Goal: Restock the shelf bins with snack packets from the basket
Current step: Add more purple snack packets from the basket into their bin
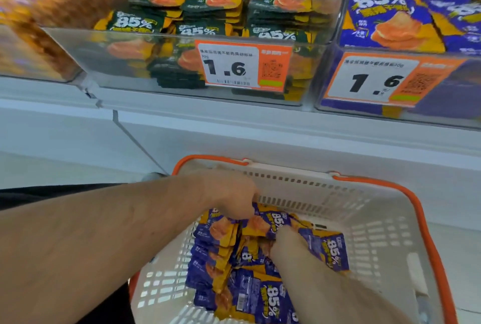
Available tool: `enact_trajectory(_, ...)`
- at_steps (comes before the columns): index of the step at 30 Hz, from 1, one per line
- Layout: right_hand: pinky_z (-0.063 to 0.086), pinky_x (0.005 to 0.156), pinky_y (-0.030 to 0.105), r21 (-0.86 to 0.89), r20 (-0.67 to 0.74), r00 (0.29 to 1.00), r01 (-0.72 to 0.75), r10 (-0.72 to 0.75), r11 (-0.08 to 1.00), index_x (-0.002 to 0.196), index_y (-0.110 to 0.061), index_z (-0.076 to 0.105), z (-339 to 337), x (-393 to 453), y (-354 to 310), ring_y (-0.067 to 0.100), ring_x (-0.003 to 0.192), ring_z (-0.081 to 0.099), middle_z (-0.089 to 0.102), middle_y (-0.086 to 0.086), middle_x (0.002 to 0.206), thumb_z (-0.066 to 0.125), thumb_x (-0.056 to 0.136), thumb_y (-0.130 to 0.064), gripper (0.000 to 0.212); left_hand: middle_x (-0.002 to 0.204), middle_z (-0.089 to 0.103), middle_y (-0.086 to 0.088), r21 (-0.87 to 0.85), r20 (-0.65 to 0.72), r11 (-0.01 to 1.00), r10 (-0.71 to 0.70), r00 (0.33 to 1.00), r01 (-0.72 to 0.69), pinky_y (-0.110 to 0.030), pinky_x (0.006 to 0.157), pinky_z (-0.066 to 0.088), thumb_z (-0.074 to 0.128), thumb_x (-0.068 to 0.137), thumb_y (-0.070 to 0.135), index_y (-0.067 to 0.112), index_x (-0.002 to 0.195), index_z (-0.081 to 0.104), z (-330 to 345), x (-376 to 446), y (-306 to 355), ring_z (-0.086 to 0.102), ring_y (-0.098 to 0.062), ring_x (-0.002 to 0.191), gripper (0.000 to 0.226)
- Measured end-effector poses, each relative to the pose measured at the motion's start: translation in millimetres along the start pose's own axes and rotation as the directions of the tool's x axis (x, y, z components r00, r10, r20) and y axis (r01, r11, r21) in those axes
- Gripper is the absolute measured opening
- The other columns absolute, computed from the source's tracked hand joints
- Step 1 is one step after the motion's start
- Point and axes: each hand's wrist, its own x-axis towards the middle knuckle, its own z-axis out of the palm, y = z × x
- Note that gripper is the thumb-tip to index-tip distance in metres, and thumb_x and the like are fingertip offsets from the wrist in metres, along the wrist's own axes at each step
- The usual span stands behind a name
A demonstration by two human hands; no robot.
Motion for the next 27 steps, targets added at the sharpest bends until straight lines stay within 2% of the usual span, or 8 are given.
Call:
enact_trajectory(3, 0.043, 0.072, 0.029, -0.149, -0.101, 0.985, 0.122, -0.138, 0.981, 0.094, -0.013, 0.045, -33.7, -41.0, 2.3, 0.024, 0.091, 0.052, 0.039, 0.001, 0.077, 0.062, 0.094, -0.026, 0.021, 0.1, 0.057, 0.003, -0.016, -0.033, 1.0, -0.012, 0.999, 0.011, -0.018, 0.052, 0.036, 0.045, 0.096, 0.027, 0.024, 0.13, 0.052, -6.4, -1.8, -2.1, 0.053, -0.008, 0.073, 0.035)
enact_trajectory(7, 0.054, 0.083, 0.028, 0.238, -0.186, 0.98, 0.117, -0.073, 0.964, 0.103, -0.019, 0.062, -67.0, -74.4, 11.1, 0.008, 0.075, 0.061, 0.058, 0.001, 0.088, 0.05, 0.097, -0.01, 0.016, 0.114, 0.055, -0.001, -0.018, -0.016, 0.999, -0.034, 0.999, 0.034, -0.023, 0.062, 0.04, 0.048, 0.096, 0.028, 0.02, 0.134, 0.047, -9.3, -10.6, 1.3, 0.052, -0.014, 0.082, 0.038)
enact_trajectory(10, 0.043, 0.101, 0.031, 0.105, -0.251, 0.947, 0.231, -0.199, 0.967, 0.087, -0.01, 0.062, -92.9, -102.3, 9.4, 0.022, 0.112, 0.059, 0.063, 0.008, 0.1, 0.045, 0.098, -0.001, 0.022, 0.117, 0.056, -0.001, 0.026, -0.076, 0.998, -0.048, 0.996, 0.05, -0.033, 0.078, 0.047, 0.053, 0.093, 0.038, 0.019, 0.135, 0.047, -10.1, -15.1, 3.4, 0.055, -0.02, 0.098, 0.047)
enact_trajectory(16, 0.042, 0.067, 0.04, 0.493, -0.322, 0.886, 0.458, -0.334, 0.74, 0.087, -0.013, 0.057, -129.0, -146.7, -15.7, 0.027, 0.073, 0.053, 0.056, 0.016, 0.08, 0.041, 0.096, 0.001, 0.023, 0.132, 0.054, -0.008, -0.254, -0.316, 0.964, -0.008, 0.949, -0.077, -0.034, 0.088, 0.047, 0.061, 0.093, 0.039, 0.009, 0.136, 0.044, -28.3, -30.9, 20.5, 0.056, -0.023, 0.11, 0.055)
enact_trajectory(21, 0.053, 0.069, 0.036, 0.543, -0.408, 0.807, 0.591, -0.427, 0.596, 0.102, -0.016, 0.058, -167.5, -193.0, -23.9, 0.024, 0.086, 0.066, 0.068, 0.01, 0.103, 0.045, 0.101, -0.014, 0.013, 0.1, 0.062, -0.005, -0.533, -0.493, 0.789, 0.004, 0.87, -0.306, -0.023, 0.054, 0.052, 0.069, 0.089, 0.017, 0.011, 0.109, 0.061, -49.8, -46.8, 34.4, 0.063, -0.019, 0.075, 0.022)
enact_trajectory(24, 0.052, 0.084, 0.035, 0.121, -0.734, 0.469, 0.802, -0.491, 0.585, 0.123, -0.019, 0.049, -182.6, -214.7, -13.3, 0.014, 0.104, 0.058, 0.054, -0.003, 0.119, 0.06, 0.092, -0.036, 0.037, 0.095, 0.064, -0.004, -0.579, -0.588, 0.702, -0.008, 0.809, -0.414, -0.025, 0.053, 0.055, 0.07, 0.089, 0.016, 0.015, 0.097, 0.06, -63.7, -59.0, 43.8, 0.069, -0.019, 0.074, 0.013)
enact_trajectory(26, 0.043, 0.098, 0.027, -0.243, -0.754, 0.124, 0.86, -0.645, 0.449, 0.119, -0.019, 0.052, -188.1, -239.1, -2.9, 0.008, 0.118, 0.048, 0.048, -0.007, 0.125, 0.066, 0.075, -0.049, 0.055, 0.093, 0.064, -0.003, -0.589, -0.659, 0.624, -0.004, 0.752, -0.513, -0.025, 0.052, 0.054, 0.071, 0.087, 0.014, 0.013, 0.096, 0.062, -71.1, -65.7, 53.7, 0.066, -0.015, 0.069, 0.013)
enact_trajectory(27, 0.037, 0.103, 0.024, -0.363, -0.692, 0.046, 0.841, -0.721, 0.402, 0.114, -0.021, 0.053, -189.4, -249.1, 1.4, 0.007, 0.125, 0.043, 0.046, -0.005, 0.131, 0.066, 0.068, -0.054, 0.058, 0.089, 0.064, -0.004, -0.597, -0.688, 0.571, -0.003, 0.726, -0.564, -0.024, 0.052, 0.053, 0.071, 0.086, 0.011, 0.013, 0.094, 0.063, -73.9, -68.5, 59.2, 0.064, -0.012, 0.065, 0.011)
